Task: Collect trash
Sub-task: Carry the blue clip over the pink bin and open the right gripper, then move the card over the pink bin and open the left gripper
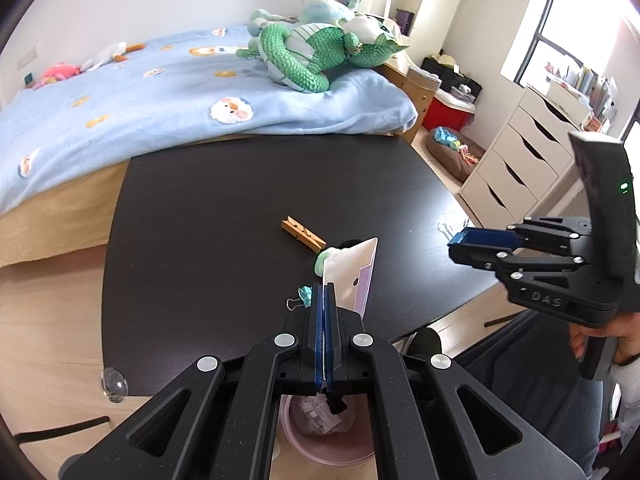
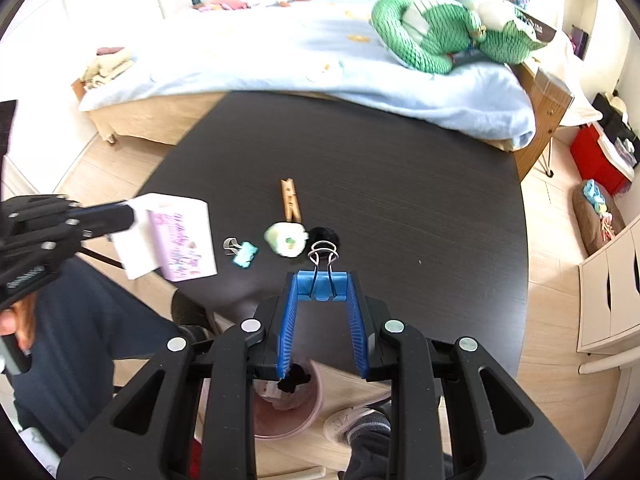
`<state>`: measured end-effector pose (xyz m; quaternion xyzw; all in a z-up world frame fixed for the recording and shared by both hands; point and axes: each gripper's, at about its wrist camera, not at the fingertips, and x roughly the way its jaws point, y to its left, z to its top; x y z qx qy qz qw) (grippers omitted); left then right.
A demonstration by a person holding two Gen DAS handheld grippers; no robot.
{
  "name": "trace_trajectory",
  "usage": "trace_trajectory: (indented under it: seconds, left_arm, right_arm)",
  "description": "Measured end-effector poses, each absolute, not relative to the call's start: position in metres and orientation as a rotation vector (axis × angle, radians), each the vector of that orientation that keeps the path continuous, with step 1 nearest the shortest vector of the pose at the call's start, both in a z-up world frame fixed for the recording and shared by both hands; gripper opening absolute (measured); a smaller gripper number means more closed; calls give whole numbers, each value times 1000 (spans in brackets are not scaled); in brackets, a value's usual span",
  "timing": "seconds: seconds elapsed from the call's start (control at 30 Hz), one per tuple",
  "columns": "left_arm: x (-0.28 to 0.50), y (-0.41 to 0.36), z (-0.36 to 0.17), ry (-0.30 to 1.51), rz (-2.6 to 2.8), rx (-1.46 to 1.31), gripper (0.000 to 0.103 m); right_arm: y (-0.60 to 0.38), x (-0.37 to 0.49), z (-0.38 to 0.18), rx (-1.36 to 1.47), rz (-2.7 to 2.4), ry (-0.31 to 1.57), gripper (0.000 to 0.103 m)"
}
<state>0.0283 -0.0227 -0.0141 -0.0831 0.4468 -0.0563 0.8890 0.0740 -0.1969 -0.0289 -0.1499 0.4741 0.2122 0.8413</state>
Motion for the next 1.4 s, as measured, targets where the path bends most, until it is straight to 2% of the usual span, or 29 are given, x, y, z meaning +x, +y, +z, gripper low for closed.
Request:
trace_trajectory:
  seconds: [0.47,1.2,1.23,1.27,1.33,1.4]
  left_arm:
    - [0,-32,-8,926,-136,-151,0]
    - [-28,-26,-1,912,-127,-160,0]
    - [-28,-26,-2,912,-127,-160,0]
    - [-29,-26,-2,911,-127,-160,0]
    - [-28,-26,-2,911,-129,-157,0]
    - [-28,-27,-2,912,-135,-154,0]
  right_arm:
    - [-194,1,-1,-308,542,952,24]
    - [-189,-36,-25,-271,640,1029,26]
    - [-188,-35,-27,-275,635,1034,39]
    - [-189,-35,-28,-276,630,1032,61]
    - [-191,-35,-28,-265,623,1020,75]
    - [-192,-34,-28,-270,603,1014,83]
